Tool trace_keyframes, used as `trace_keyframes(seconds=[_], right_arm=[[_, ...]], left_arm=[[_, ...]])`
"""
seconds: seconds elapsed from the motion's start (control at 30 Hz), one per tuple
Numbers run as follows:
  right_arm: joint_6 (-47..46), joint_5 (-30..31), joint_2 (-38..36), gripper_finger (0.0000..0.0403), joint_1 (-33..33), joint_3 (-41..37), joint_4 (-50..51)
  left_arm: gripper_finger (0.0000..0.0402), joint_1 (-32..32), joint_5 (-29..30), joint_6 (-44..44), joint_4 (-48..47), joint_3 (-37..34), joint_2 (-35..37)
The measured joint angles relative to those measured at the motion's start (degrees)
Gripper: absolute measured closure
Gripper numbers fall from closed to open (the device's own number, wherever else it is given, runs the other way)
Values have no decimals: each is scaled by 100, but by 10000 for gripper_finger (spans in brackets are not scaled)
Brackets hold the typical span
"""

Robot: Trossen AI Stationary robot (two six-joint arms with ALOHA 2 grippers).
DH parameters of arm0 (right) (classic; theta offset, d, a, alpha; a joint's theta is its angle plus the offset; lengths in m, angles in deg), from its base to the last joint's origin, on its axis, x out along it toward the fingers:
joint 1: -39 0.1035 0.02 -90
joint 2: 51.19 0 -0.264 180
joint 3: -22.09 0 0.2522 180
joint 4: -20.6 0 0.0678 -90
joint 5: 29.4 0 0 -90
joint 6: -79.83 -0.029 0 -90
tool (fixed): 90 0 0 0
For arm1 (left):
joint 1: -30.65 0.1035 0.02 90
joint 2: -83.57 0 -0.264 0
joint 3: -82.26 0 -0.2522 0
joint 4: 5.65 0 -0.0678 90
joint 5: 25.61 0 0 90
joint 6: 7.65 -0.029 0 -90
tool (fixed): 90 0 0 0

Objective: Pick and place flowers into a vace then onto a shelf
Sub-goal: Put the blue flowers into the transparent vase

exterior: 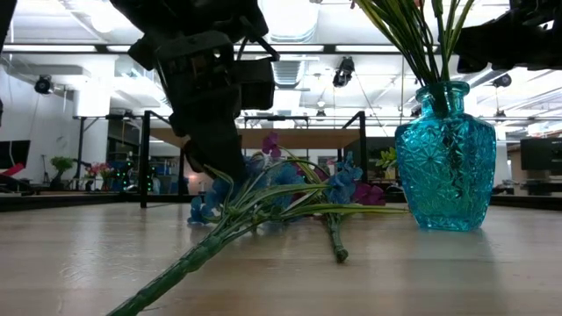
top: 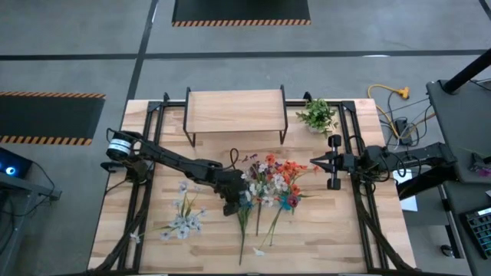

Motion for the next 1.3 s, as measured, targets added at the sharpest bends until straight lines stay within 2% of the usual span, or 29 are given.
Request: trace_keyframes(seconds=[0.37, 0.43, 0.83, 1.03, 1.3], right_arm=[[14, 1, 0, 394, 1, 0, 0], [14, 0, 0, 394, 0, 0, 0], [10, -1, 0, 394, 1, 0, -4], [-1, -1, 0, 394, 1, 0, -6], [-3, -1, 0, 394, 1, 2, -4]], left_arm=[[381, 0, -4, 5, -71, 0, 0], [395, 2, -7, 6, -179, 0, 0], [401, 188, 13, 118, -1100, 0, 210], [401, 382, 38, 142, -1810, 2, 601], [401, 525, 787, 215, -2986, 4, 1363]])
